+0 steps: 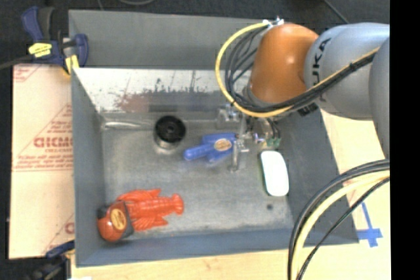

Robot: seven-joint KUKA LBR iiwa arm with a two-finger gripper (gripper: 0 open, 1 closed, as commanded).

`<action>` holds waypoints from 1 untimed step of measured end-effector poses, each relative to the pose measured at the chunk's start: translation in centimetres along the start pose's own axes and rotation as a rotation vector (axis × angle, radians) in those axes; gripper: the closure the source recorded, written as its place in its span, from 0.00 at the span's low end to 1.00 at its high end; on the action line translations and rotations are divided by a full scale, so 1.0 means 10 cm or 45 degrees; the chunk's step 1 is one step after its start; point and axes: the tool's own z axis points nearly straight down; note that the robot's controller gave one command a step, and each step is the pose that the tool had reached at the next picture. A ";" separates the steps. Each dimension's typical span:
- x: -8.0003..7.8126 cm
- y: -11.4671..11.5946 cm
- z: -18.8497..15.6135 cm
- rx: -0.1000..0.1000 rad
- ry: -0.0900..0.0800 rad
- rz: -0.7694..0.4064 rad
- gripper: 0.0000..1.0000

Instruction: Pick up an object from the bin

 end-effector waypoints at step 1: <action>-0.13 0.04 0.54 -0.002 -0.003 0.103 0.00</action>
Offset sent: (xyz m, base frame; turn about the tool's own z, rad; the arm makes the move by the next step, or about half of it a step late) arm 0.0130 0.0046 -0.0574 0.0325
